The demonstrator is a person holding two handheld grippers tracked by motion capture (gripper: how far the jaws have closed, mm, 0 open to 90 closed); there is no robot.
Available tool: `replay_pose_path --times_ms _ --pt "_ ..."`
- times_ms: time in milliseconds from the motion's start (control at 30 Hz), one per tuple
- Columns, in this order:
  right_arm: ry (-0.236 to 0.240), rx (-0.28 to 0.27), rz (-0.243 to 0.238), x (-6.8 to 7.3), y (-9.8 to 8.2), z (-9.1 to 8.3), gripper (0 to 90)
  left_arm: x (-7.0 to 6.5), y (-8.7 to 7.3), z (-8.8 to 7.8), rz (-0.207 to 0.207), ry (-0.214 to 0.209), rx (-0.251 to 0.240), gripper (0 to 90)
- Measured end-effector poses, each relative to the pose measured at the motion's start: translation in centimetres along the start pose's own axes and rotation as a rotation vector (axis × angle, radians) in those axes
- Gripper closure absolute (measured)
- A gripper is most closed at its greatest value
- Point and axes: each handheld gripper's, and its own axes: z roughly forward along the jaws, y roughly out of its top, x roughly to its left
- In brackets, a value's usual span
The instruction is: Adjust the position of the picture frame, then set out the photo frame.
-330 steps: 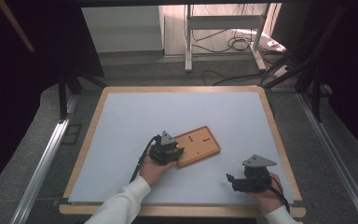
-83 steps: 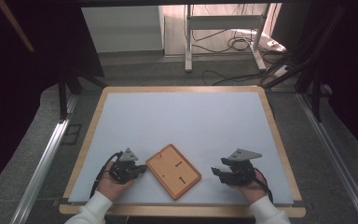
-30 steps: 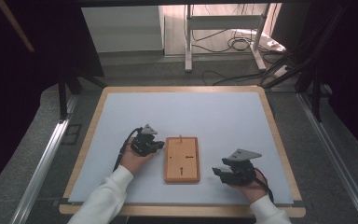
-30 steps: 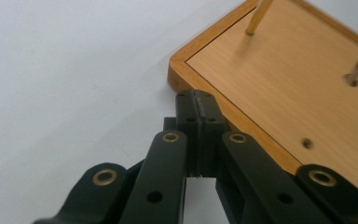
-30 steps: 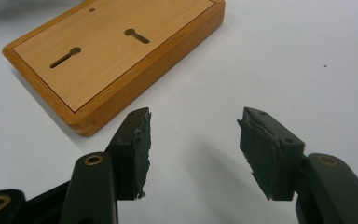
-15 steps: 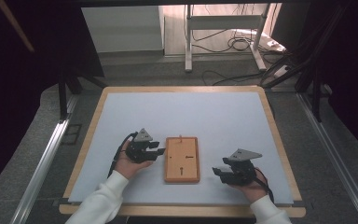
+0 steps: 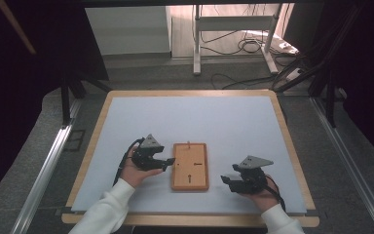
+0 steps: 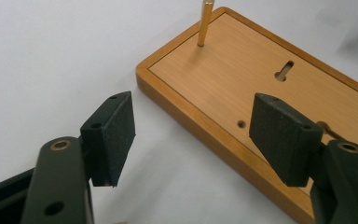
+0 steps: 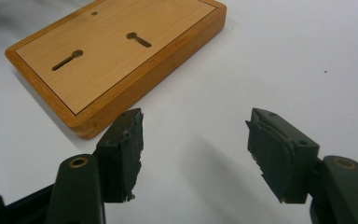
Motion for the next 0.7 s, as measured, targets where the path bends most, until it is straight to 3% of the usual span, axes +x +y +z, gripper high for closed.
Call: replay_pose_path --times_ms 333,700 --pt "0.0 -0.004 -0.005 0.1 0.0 0.1 34.2 -0.7 0.9 0.6 0.052 0.004 -0.021 30.4" --pt "0.004 -0.01 -0.016 0.3 0.0 0.3 33.3 -0.5 1.9 2.1 0.077 0.0 -0.016 32.0"
